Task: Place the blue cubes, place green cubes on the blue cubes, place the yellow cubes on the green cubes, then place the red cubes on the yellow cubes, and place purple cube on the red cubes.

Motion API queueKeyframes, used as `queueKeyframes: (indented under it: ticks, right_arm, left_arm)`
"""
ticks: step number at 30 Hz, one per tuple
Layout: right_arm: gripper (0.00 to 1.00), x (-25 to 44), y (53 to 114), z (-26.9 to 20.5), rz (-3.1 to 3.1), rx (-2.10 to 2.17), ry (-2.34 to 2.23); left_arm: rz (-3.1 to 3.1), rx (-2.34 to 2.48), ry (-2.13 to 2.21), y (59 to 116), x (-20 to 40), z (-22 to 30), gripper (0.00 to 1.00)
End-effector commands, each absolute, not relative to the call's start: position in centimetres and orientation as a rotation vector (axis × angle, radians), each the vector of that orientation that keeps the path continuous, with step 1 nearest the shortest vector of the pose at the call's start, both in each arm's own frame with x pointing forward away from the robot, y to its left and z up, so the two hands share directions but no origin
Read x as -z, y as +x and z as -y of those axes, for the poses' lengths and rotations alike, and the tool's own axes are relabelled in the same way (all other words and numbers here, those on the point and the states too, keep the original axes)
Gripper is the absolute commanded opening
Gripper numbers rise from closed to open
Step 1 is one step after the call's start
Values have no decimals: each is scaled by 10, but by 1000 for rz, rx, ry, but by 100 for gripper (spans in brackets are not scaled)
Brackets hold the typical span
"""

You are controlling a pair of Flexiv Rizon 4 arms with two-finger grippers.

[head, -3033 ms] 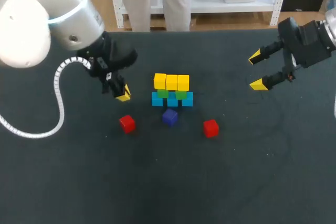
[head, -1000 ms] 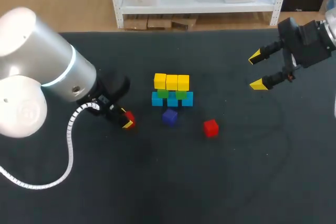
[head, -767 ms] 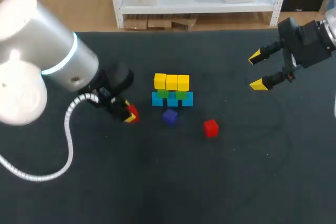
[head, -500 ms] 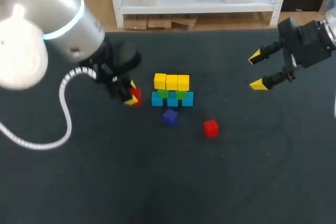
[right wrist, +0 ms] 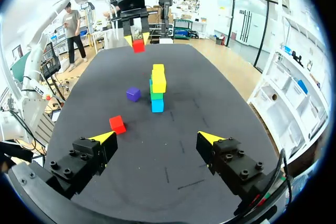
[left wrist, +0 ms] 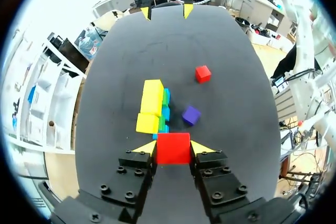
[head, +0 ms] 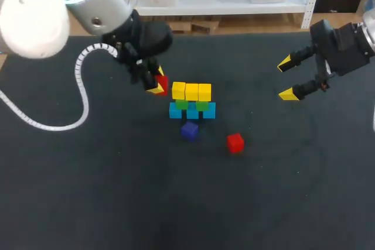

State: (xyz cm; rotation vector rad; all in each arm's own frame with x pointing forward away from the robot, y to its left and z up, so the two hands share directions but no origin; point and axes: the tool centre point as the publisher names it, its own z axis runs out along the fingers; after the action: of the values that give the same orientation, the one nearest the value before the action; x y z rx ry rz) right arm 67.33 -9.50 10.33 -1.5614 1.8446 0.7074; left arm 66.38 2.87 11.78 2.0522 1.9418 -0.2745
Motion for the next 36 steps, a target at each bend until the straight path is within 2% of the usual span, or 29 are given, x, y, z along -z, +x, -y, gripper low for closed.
queueKeyframes:
  ticks: [1, 36]
  right_arm:
    - [100, -102, 674, 95, -1842, -710, -1561]
    - [100, -102, 674, 95, -1842, -710, -1561]
  left_arm:
    - [-1940, 317, 2093, 679, -110, -15, 0]
    - [-1891, 426, 2107, 714, -90, 22, 0]
